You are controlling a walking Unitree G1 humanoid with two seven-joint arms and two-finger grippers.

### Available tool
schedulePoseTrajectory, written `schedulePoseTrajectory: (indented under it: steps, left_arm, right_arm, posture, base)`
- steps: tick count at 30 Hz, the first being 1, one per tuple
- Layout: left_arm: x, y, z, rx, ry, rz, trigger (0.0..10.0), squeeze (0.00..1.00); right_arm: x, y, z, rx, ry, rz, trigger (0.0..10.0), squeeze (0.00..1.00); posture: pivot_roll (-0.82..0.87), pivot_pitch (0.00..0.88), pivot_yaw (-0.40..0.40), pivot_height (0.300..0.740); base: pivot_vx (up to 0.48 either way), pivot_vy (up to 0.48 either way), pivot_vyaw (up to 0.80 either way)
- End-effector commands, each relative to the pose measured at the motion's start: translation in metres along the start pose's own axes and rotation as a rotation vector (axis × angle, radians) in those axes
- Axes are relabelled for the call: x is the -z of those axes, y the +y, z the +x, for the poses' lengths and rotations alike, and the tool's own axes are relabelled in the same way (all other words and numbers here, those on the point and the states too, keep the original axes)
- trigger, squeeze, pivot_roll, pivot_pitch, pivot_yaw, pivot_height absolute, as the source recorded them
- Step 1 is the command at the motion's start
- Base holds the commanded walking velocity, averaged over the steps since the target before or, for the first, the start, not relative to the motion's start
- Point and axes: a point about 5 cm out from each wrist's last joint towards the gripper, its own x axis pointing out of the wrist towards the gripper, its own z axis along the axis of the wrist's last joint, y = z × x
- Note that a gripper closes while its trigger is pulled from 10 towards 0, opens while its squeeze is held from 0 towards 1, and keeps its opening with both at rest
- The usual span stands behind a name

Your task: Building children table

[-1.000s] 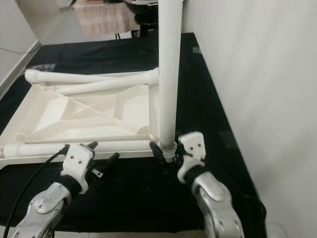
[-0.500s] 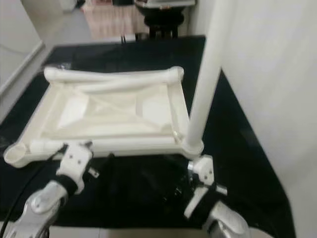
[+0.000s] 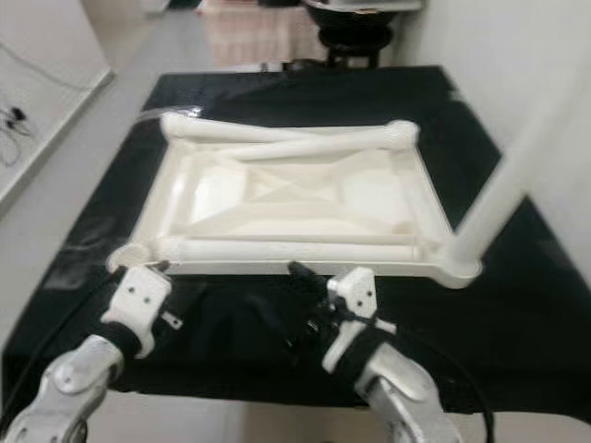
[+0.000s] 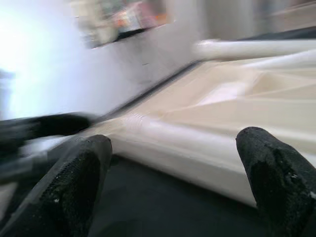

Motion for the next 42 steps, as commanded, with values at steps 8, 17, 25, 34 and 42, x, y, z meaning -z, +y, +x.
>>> schedulePoseTrajectory:
  steps: [8, 17, 25, 34, 42]
  left_arm:
    - [0.005, 0.008, 0.001, -0.066, 0.026, -0.021, 10.0, 0.00]
    - [0.018, 0.003, -0.002, -0.043, 0.051, -0.115, 10.0, 0.00]
    - [0.021, 0.005, 0.001, -0.040, 0.048, -0.157, 10.0, 0.00]
    - [0.016, 0.004, 0.009, -0.031, 0.019, -0.148, 10.0, 0.00]
    - [0.014, 0.001, 0.011, -0.007, 0.003, -0.080, 10.0, 0.00]
  right_arm:
    - [0.021, -0.031, 0.007, 0.359, 0.104, -0.086, 10.0, 0.00]
    - [0.032, -0.038, 0.009, 0.445, 0.147, -0.107, 10.0, 0.00]
    - [0.034, -0.039, 0.013, 0.445, 0.150, -0.111, 10.0, 0.00]
    - [0.027, -0.041, 0.019, 0.435, 0.090, -0.099, 10.0, 0.00]
    - [0.021, -0.040, 0.029, 0.413, 0.040, -0.091, 10.0, 0.00]
  posture:
    - [-0.06, 0.124, 0.053, 0.740]
    - [-0.07, 0.106, 0.056, 0.740]
    - [-0.07, 0.092, 0.054, 0.740]
    - [-0.08, 0.100, 0.054, 0.740]
    - [-0.08, 0.102, 0.059, 0.740]
  base:
    - [0.000, 0.422, 0.00]
    - [0.000, 0.032, -0.18]
    - [0.000, 0.000, -0.80]
    - [0.000, 0.000, -0.80]
    - [0.000, 0.000, -0.80]
